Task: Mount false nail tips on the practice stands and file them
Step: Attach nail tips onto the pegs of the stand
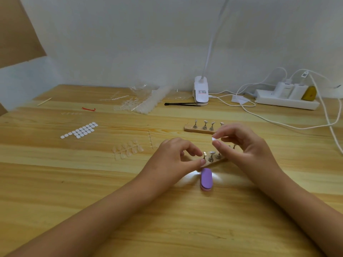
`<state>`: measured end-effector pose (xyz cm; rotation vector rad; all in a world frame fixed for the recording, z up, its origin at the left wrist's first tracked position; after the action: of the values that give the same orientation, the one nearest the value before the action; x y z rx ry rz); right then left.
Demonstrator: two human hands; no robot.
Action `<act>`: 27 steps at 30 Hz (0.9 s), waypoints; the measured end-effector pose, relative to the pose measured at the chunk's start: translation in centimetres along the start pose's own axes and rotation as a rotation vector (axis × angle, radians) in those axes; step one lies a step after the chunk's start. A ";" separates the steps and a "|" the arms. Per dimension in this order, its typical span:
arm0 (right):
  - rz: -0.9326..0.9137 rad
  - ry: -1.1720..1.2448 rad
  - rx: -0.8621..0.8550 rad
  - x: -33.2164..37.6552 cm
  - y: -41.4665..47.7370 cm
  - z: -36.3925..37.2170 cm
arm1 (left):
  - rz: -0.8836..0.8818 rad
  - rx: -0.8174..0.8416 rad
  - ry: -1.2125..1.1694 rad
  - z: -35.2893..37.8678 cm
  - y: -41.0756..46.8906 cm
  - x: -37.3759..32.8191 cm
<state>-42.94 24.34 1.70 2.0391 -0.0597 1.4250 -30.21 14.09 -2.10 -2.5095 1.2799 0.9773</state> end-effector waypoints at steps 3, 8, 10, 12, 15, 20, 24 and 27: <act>0.090 0.128 -0.036 -1.2 0.2 -0.7 | -0.016 0.007 -0.016 0.2 0.5 0.0; 0.082 0.037 -0.025 -1.6 0.1 -1.1 | -0.016 0.019 -0.083 0.8 0.7 0.0; 0.069 -0.016 -0.013 -1.5 0.1 -0.9 | -0.039 0.037 -0.133 1.1 0.9 0.3; 0.056 -0.048 -0.003 -1.4 0.2 -0.7 | -0.064 0.060 -0.180 1.2 1.0 0.5; 0.038 -0.094 0.018 -1.2 0.1 -0.6 | -0.097 0.062 -0.253 1.1 1.2 0.9; 0.010 -0.156 0.050 -0.9 0.1 0.0 | -0.091 -0.045 -0.480 -0.1 1.0 1.6; -0.093 -0.133 0.000 0.5 -0.2 0.1 | -0.049 0.013 -0.517 -0.3 0.7 1.5; -0.156 -0.073 0.001 1.4 -0.5 0.6 | -0.043 0.043 -0.512 -0.4 0.4 1.4</act>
<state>-41.71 24.90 2.55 2.0482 0.0676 1.2555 -29.80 12.77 -2.60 -2.0463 1.0635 1.4386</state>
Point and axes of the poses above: each hand's wrist, its own y-axis towards the middle knuckle, its own z-axis out of the palm, x = y × z, the point moved 8 cm from there along y, towards the middle knuckle, and after that the axes turned 13 degrees about y, right-handed, at the moved point
